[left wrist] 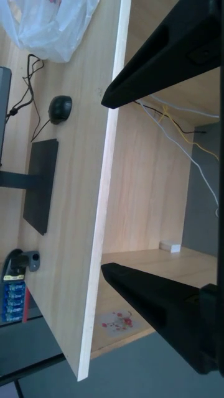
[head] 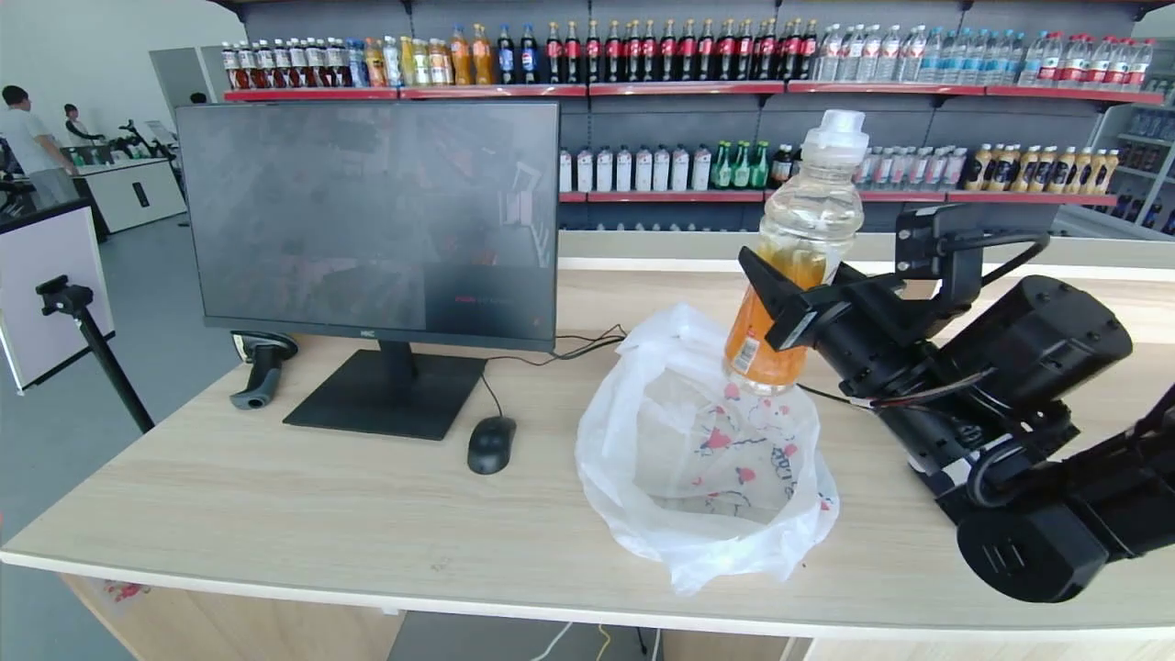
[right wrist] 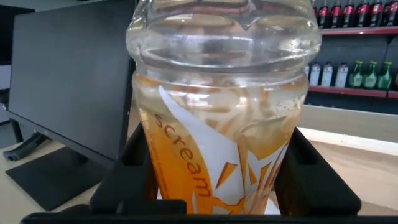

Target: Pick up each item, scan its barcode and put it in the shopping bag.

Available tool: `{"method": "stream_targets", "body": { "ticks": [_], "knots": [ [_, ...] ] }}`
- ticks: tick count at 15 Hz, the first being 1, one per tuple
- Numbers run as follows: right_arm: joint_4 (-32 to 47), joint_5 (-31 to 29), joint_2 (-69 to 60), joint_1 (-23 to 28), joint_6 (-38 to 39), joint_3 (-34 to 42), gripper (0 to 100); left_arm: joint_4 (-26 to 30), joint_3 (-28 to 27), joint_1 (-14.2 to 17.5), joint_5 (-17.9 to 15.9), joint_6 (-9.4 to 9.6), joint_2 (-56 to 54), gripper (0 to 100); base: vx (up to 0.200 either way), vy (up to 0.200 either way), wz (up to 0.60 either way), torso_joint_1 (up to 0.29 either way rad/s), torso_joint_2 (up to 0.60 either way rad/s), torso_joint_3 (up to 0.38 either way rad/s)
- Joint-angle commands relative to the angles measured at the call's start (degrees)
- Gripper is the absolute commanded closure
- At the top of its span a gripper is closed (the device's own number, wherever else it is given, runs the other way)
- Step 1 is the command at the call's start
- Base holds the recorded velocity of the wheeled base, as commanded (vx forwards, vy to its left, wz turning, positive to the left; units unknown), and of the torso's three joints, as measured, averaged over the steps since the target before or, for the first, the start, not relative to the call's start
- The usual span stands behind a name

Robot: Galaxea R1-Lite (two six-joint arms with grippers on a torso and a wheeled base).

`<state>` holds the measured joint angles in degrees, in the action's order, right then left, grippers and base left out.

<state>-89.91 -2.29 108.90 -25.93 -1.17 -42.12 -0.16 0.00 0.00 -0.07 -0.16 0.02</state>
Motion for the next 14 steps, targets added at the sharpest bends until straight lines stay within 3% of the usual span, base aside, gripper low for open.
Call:
{"method": "stream_targets", "body": {
  "ticks": [1, 5, 14],
  "knots": [
    [-0.09, 0.27, 7.12, -2.11, 0.03, -3.58, 100, -0.02, 0.00, 0.00, -0.01, -0.02, -0.02, 0, 0.000, 0.000, 0.00, 0.000, 0.00, 0.000],
    [-0.09, 0.27, 12.39, -4.30, 0.73, -6.66, 100, 0.07, 0.00, 0.00, -0.01, 0.16, -0.02, 0, 0.000, 0.000, 0.00, 0.000, 0.00, 0.000],
    [-0.09, 3.26, 17.84, -3.87, 1.35, -12.29, 100, 0.07, 0.00, -0.09, -0.01, 0.16, -0.02, 0, 0.000, 0.000, 0.00, 0.000, 0.00, 0.000]
  ]
}}
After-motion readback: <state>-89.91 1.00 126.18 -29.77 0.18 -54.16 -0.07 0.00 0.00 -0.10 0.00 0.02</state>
